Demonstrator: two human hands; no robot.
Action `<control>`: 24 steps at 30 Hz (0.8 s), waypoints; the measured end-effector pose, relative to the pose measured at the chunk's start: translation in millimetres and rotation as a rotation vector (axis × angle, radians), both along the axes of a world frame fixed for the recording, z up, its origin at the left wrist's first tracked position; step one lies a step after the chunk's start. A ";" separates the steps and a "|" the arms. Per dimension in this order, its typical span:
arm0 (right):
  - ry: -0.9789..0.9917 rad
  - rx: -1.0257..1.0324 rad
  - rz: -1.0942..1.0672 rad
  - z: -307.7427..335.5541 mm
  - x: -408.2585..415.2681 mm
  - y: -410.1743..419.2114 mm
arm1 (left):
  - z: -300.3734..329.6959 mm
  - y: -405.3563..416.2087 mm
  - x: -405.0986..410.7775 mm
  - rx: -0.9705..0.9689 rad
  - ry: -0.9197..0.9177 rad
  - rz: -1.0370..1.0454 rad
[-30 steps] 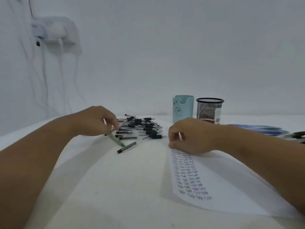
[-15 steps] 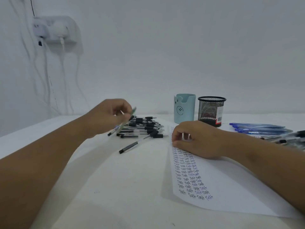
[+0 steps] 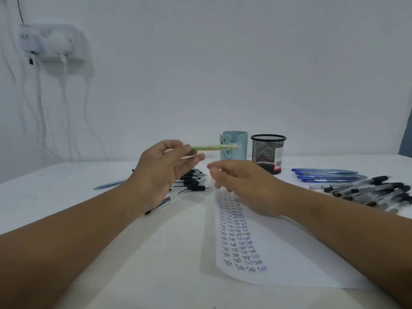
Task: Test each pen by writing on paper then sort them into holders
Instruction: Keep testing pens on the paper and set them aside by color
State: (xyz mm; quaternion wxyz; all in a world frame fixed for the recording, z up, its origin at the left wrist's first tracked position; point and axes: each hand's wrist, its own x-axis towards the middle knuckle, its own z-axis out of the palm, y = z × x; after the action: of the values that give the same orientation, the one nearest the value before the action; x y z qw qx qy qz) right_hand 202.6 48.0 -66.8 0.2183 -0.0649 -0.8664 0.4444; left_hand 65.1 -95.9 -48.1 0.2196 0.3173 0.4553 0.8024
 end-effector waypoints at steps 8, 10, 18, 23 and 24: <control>0.268 -0.493 -0.148 13.1 -4.9 8.9 | -19.0 4.3 12.5 -0.368 0.647 -0.007; 0.321 -0.457 -0.235 15.4 -2.4 18.7 | -22.8 5.1 5.8 -0.508 0.896 0.085; 0.016 -0.433 -0.214 3.0 -1.7 39.9 | -22.8 3.8 -2.0 -0.740 1.371 0.053; -0.006 -0.215 -0.192 1.2 -2.9 34.2 | -25.1 4.2 -5.2 -0.773 1.377 0.055; -0.014 -0.203 -0.174 1.2 -2.2 33.3 | -25.0 4.7 -5.5 -0.776 1.378 0.056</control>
State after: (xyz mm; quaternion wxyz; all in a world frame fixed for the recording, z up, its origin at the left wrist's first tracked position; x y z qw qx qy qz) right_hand 200.4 81.3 -65.6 0.2423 -0.1648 -0.8094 0.5089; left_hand 59.6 -91.3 -73.1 -0.0371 0.6322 0.7437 0.2142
